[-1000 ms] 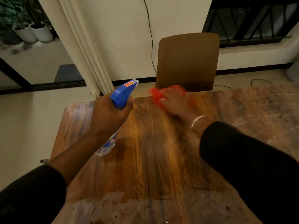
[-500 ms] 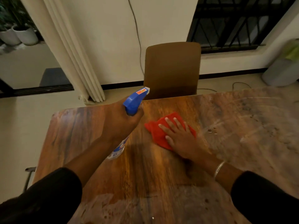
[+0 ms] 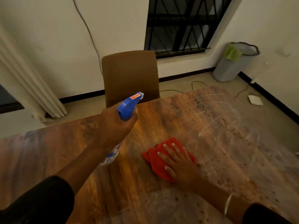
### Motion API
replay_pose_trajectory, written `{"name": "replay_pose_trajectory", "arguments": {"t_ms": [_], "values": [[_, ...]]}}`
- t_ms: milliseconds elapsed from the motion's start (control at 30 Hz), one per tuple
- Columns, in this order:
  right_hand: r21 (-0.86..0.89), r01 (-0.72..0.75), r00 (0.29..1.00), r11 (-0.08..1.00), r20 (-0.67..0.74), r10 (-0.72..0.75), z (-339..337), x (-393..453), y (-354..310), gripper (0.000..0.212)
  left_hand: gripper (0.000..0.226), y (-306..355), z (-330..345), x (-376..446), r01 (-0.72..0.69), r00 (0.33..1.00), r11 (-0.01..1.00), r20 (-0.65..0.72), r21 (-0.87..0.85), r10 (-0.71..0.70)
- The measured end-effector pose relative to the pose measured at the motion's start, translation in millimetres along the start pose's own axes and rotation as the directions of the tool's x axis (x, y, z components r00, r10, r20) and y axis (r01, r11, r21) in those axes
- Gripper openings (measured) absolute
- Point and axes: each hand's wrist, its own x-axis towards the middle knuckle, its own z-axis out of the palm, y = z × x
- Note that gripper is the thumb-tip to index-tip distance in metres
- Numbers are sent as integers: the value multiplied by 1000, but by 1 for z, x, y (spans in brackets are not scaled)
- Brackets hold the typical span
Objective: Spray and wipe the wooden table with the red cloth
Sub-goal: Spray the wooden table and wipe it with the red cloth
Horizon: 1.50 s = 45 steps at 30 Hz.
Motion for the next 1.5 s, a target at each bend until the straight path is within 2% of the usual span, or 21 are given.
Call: {"name": "replay_pose_trajectory", "arguments": {"t_ms": [67, 133, 200, 233, 300, 367, 400, 467, 567, 633, 767, 867, 967, 1033, 1133, 1200, 1267, 1300, 1333, 1433, 1500], "values": [[46, -191, 981, 981, -13, 192, -14, 26, 41, 62, 18, 0, 7, 4, 15, 999, 1000, 32, 8, -15], [141, -368, 927, 919, -27, 375, -31, 73, 66, 62, 17, -1, 12, 7, 21, 998, 999, 53, 32, -22], [212, -415, 904, 885, -13, 428, -42, 133, 69, 63, 14, -7, 20, 8, 30, 997, 997, 71, 74, -35], [224, -376, 922, 899, -9, 388, -46, 163, 62, 64, 13, -9, 25, 8, 22, 997, 996, 67, 84, -28], [205, -190, 980, 960, -14, 196, -54, 213, 38, 63, 14, -13, 32, 8, -31, 999, 994, 24, 106, 29], [169, -22, 1000, 985, 6, 21, -58, 244, 24, 63, 14, -17, 41, 11, -59, 998, 987, 1, 146, 59], [163, 8, 1000, 987, 11, -10, -61, 254, 28, 63, 18, -19, 45, 13, -40, 999, 987, 7, 158, 39], [174, -55, 998, 983, -9, 58, -68, 264, 55, 63, 23, -22, 52, 17, 17, 999, 981, 38, 192, -25], [253, -276, 956, 927, -25, 291, -78, 263, 112, 62, 16, -24, 64, 26, 29, 997, 971, 66, 236, -46], [241, -294, 950, 925, -34, 311, -81, 252, 118, 61, 14, -20, 73, 32, 1, 998, 972, 56, 235, -14], [174, -103, 993, 979, -46, 113, -53, 195, 74, 59, 18, 1, 106, 42, -15, 999, 974, 43, 226, 5], [129, 125, 988, 984, -112, -111, -17, 100, 62, 57, 19, 20, 133, 46, 45, 985, 975, 156, 217, -80], [75, 168, 979, 983, -128, -158, 11, 22, 86, 57, 15, 43, 165, 50, 62, 944, 951, 292, 302, -154], [58, 56, 994, 997, -100, -50, 9, 1, 125, 58, 9, 59, 189, 52, 5, 922, 942, 363, 335, -134], [110, -256, 959, 960, -96, 266, -4, -11, 205, 58, 22, 79, 223, 52, -81, 890, 929, 445, 360, -95], [179, -504, 851, 845, -65, 522, -13, -23, 262, 58, 30, 89, 243, 52, -136, 890, 924, 453, 357, -44], [262, -667, 716, 698, -35, 697, -17, -33, 300, 58, 32, 93, 261, 51, -141, 898, 938, 439, 317, -14], [280, -701, 676, 656, -32, 736, -17, -35, 307, 59, 32, 93, 269, 51, -133, 902, 944, 431, 303, -12], [277, -707, 668, 651, -38, 743, -18, -39, 308, 59, 32, 93, 277, 51, -135, 904, 945, 428, 297, -6], [233, -651, 736, 723, -43, 676, -13, -55, 298, 64, 33, 94, 299, 53, -147, 901, 941, 435, 305, 0], [241, -639, 743, 730, -50, 667, -12, -73, 296, 68, 36, 99, 310, 55, -135, 906, 950, 423, 282, 3]]}}
